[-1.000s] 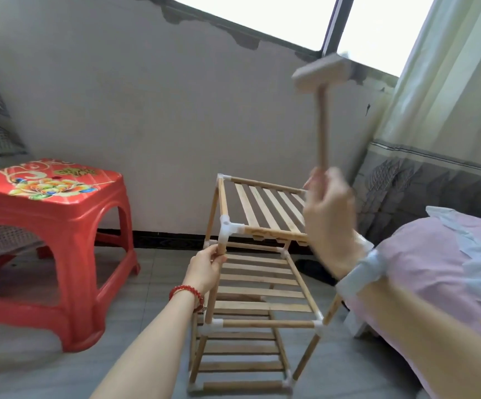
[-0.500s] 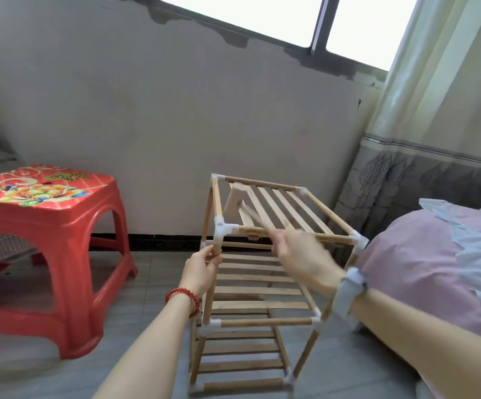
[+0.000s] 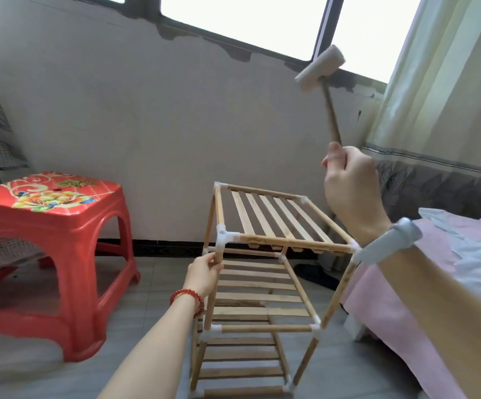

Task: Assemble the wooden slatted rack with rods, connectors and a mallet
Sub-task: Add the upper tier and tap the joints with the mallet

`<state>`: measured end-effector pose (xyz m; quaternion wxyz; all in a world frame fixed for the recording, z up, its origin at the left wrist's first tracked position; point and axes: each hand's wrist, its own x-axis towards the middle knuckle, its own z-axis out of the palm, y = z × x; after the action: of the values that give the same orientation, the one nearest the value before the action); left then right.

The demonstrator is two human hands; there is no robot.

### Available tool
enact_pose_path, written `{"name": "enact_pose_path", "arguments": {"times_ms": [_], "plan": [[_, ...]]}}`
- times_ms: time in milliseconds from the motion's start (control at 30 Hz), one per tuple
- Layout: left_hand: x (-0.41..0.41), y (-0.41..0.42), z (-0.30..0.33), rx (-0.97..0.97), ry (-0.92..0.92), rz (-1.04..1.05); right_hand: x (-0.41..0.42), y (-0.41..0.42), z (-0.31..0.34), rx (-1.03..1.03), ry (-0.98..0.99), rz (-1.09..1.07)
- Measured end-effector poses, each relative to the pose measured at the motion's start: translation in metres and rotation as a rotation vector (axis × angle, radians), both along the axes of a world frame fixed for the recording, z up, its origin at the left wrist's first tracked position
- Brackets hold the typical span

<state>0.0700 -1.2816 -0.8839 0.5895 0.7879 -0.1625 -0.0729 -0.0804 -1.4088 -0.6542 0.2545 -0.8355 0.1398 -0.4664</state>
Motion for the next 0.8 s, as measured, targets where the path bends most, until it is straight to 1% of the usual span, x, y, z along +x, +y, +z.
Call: {"name": "enact_pose_path", "arguments": {"times_ms": [33,67,100,133,167,200,233,300,333,367,400,433,467,500,533,567,600,667,700,733,767,800], "plan": [[-0.001,-0.001,-0.001,0.003,-0.001,0.002,-0.005,0.006,-0.020,-0.006,0.037,0.005],[-0.002,-0.001,0.000,0.003,-0.007,0.007,-0.010,0.017,-0.053,-0.087,0.257,0.014],[-0.004,0.000,-0.001,0.007,-0.009,0.012,-0.016,0.027,-0.086,-0.196,0.587,0.041],[-0.005,-0.001,-0.001,0.008,-0.007,0.013,-0.018,0.028,-0.104,-0.273,0.835,0.066],[-0.006,-0.001,-0.002,0.011,-0.005,0.006,-0.018,0.022,-0.104,-0.294,0.889,0.080],[-0.006,-0.001,-0.002,0.020,-0.014,-0.007,-0.015,0.013,-0.091,-0.225,0.814,0.110],[-0.005,0.000,-0.001,0.026,-0.026,-0.007,-0.010,0.005,-0.070,-0.115,0.655,0.115],[-0.003,0.000,0.001,0.043,-0.038,0.005,-0.007,-0.002,-0.032,-0.059,0.241,0.096],[-0.003,0.000,0.001,0.048,-0.037,0.006,-0.007,-0.001,-0.025,-0.019,0.056,0.111],[-0.004,-0.001,0.000,0.046,-0.040,0.004,-0.007,0.000,-0.031,0.009,-0.022,0.119],[-0.004,-0.001,-0.001,0.043,-0.051,0.002,-0.005,0.006,-0.047,0.008,0.041,0.139],[-0.005,0.000,-0.001,0.043,-0.060,-0.002,-0.005,0.015,-0.072,-0.024,0.274,0.137],[-0.006,0.000,-0.003,0.046,-0.065,-0.008,-0.005,0.021,-0.092,-0.097,0.587,0.117],[-0.008,0.001,-0.005,0.054,-0.065,-0.022,-0.004,0.021,-0.099,-0.162,0.804,0.097],[-0.011,0.003,-0.006,0.062,-0.067,-0.042,-0.002,0.017,-0.094,-0.170,0.841,0.097],[-0.011,0.005,-0.005,0.080,-0.076,-0.062,0.002,0.013,-0.078,-0.104,0.759,0.109],[-0.011,0.007,-0.005,0.091,-0.088,-0.069,0.004,0.009,-0.056,-0.030,0.605,0.118],[-0.006,0.009,0.000,0.097,-0.097,-0.057,0.007,0.010,-0.020,-0.024,0.210,0.121],[-0.005,0.009,0.003,0.098,-0.095,-0.052,0.007,0.012,-0.015,-0.014,0.059,0.135],[-0.004,0.009,0.005,0.106,-0.095,-0.045,0.007,0.017,-0.022,-0.016,0.017,0.117],[-0.004,0.009,0.007,0.114,-0.096,-0.041,0.006,0.023,-0.042,-0.031,0.124,0.110],[-0.005,0.011,0.006,0.119,-0.092,-0.043,0.005,0.034,-0.067,-0.064,0.410,0.093]]}}
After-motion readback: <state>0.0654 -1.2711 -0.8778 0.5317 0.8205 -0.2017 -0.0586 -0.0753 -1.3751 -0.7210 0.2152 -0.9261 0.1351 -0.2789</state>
